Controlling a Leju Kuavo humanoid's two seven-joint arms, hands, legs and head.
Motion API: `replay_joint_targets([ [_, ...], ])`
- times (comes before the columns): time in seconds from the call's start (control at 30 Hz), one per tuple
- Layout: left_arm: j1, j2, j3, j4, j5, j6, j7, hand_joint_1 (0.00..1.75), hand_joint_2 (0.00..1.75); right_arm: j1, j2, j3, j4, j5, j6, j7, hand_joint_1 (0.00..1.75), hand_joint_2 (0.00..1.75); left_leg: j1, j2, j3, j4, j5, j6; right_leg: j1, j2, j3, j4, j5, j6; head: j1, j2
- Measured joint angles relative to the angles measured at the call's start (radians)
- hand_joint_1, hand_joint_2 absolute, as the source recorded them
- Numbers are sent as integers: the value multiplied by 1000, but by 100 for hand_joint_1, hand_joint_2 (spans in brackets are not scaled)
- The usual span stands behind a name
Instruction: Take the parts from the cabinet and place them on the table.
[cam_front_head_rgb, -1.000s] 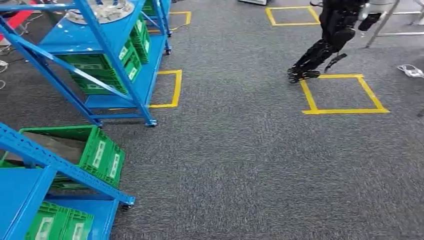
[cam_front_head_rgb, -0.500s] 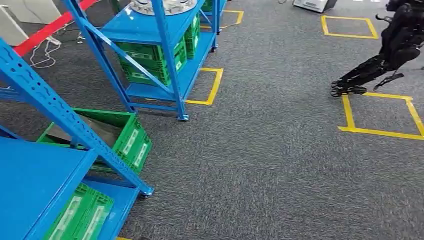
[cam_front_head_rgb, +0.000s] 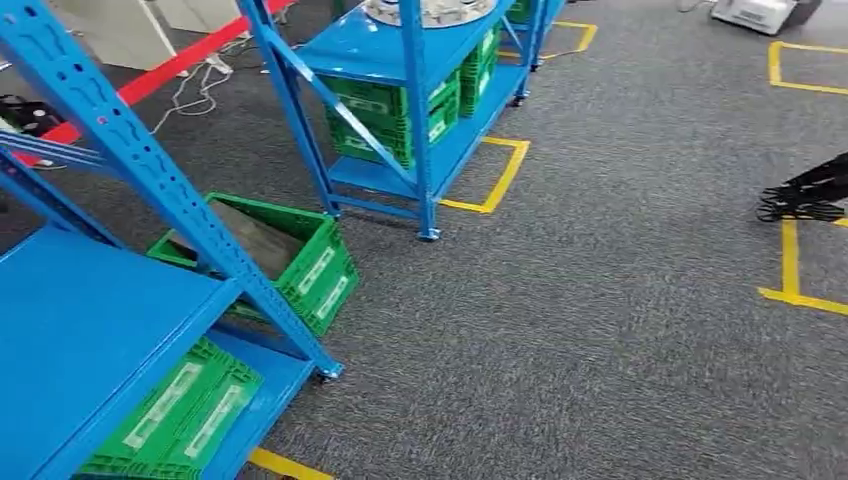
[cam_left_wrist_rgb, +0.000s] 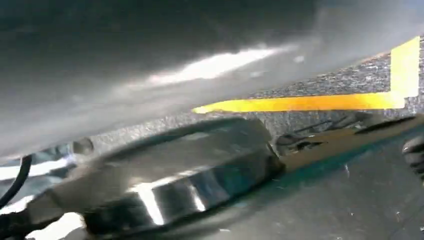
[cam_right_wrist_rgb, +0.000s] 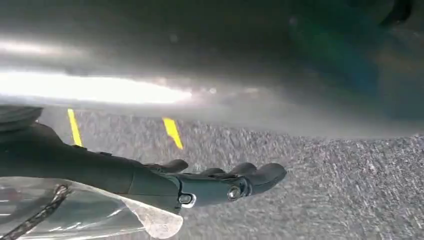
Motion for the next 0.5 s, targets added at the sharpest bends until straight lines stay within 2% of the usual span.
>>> replay_joint_targets([
  [0.03, 3, 0, 0, 0, 0, 0, 0, 0, 0, -1, 0, 0, 0, 0, 1, 0, 0, 0, 1, 2, -4, 5, 12, 0, 1, -14, 2, 0, -3, -1, 0, 0],
  [0.07, 6, 0, 0, 0, 0, 0, 0, 0, 0, -3, 0, 0, 0, 1, 1, 0, 0, 0, 1, 4, 15, -33, 45, 1, 2, -27, 6, 0, -6, -1, 0, 0],
  [0.1, 7, 1, 0, 0, 0, 0, 0, 0, 0, -5, 0, 0, 0, 2, 2, 0, 0, 0, 1, 9, 51, -106, 90, 5, 3, -37, 12, 0, -9, 1, 0, 0],
  [0.13, 6, 1, 0, 0, 0, 0, 0, 0, 0, -5, 0, 0, 0, 2, 2, 0, 0, 0, -2, 25, 97, -197, 136, 11, 4, -50, 19, 0, -13, 2, -1, 0],
  [0.17, 5, 2, 0, 0, 0, 0, 0, 0, 0, -5, 0, 0, 0, 3, 2, 0, 0, 0, -8, 69, 138, -282, 160, 20, 4, -61, 26, -1, -19, 5, 0, 0],
  [0.2, 2, 2, 0, 0, 0, 0, 0, 0, 0, -3, 0, 0, 0, 3, 2, 0, 0, 0, -20, 90, 149, -297, 143, 25, 12, -70, 23, 2, -26, 14, 0, 0],
  [0.3, 5, 3, 1, 0, 0, 0, 0, 0, 0, -12, 1, 1, 0, 4, 4, -2, 0, 0, -22, 59, 141, -295, 143, 34, 10, -100, 41, -8, -28, 26, 1, 0],
  [0.33, 6, 3, 1, 0, 0, 0, 0, 0, 0, -16, 2, 2, 0, 5, 4, -3, 0, 0, -17, 46, 148, -307, 149, 42, 12, -111, 49, -10, -32, 33, 0, 0],
  [0.37, 8, 2, 1, 0, 0, 0, 0, 0, 0, -17, 2, 3, -1, 5, 4, -3, 0, 0, -11, 35, 154, -316, 155, 47, 8, -64, 37, 4, -46, 38, 3, 0],
  [0.4, 5, 2, 1, 0, 0, 0, 0, 0, 0, -17, 2, 4, -1, 5, 4, -6, 0, 0, -8, 25, 153, -318, 158, 53, 4, -6, 12, 52, -73, 41, 11, 0],
  [0.43, 3, 0, 1, 0, 0, 0, 0, 0, 0, -16, 2, 6, 0, 6, 5, -6, 0, 0, -6, 13, 152, -318, 158, 53, 3, 17, -27, 129, -108, 44, 13, 0],
  [0.47, 2, 0, 1, 0, 0, 0, 0, 0, 0, -14, 2, 8, 0, 6, 5, -6, 0, 0, -6, 0, 152, -318, 157, 54, 3, 25, -76, 221, -142, 46, 13, 0],
  [0.5, 2, 0, 1, 0, 0, 0, 0, 0, 0, -13, 2, 8, 0, 6, 5, -6, 0, 0, -7, -14, 152, -318, 157, 55, 3, 27, -119, 290, -158, 48, 13, 0],
])
